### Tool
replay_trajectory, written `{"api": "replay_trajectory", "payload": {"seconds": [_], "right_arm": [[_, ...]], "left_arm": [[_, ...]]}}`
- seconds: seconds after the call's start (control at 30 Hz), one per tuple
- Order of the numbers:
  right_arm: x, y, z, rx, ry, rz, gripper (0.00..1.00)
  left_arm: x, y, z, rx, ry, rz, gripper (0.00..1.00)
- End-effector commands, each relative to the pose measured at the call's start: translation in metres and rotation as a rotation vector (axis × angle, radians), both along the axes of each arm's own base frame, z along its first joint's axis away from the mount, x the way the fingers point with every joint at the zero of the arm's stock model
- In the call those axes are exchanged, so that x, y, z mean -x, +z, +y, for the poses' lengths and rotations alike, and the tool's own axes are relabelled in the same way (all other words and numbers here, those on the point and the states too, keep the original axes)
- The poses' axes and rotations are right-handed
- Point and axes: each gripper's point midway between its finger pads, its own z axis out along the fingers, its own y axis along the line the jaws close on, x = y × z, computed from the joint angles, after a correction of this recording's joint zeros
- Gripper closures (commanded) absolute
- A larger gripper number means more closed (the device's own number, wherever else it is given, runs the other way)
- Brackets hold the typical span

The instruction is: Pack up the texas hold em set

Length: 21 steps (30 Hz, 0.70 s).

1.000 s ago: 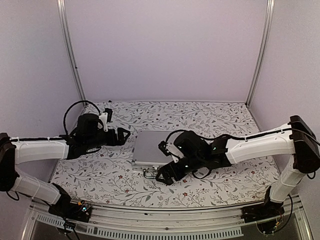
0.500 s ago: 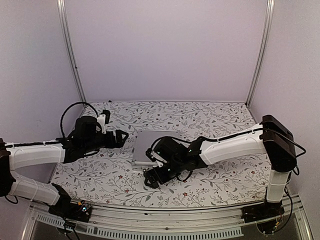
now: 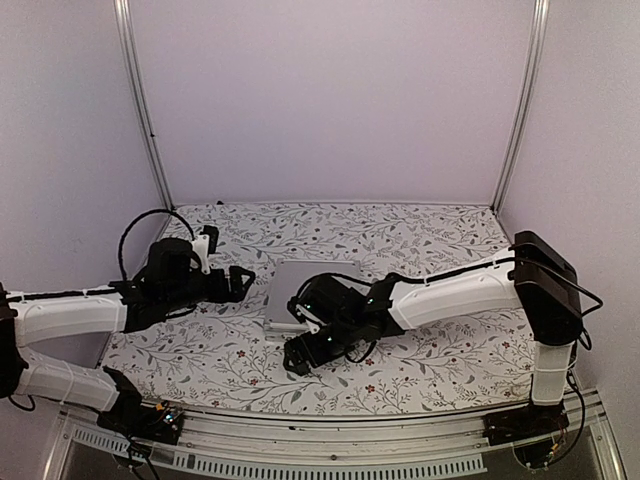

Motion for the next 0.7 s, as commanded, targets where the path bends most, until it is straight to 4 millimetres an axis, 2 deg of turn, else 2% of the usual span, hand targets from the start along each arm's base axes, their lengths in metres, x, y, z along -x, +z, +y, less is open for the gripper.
{"api": "replay_trajectory", "payload": {"seconds": [0.0, 0.2, 0.67], "right_arm": [[0.001, -0.009, 0.005, 0.002, -0.013, 0.01, 0.04], [0.002, -0.002, 0.013, -0.061, 0.013, -0.001, 0.03], [-0.003, 0.032, 0.02, -0.175, 0.028, -0.075, 0.03]], "left_arm": [[0.007, -0.002, 0.001, -0.003, 0.003, -0.005, 0.0], [0.017, -0.016, 0.002, -0.014, -0.009, 0.017, 0.0], [0.04, -0.042, 0.006, -0.053, -0.005, 0.068, 0.0]]}}
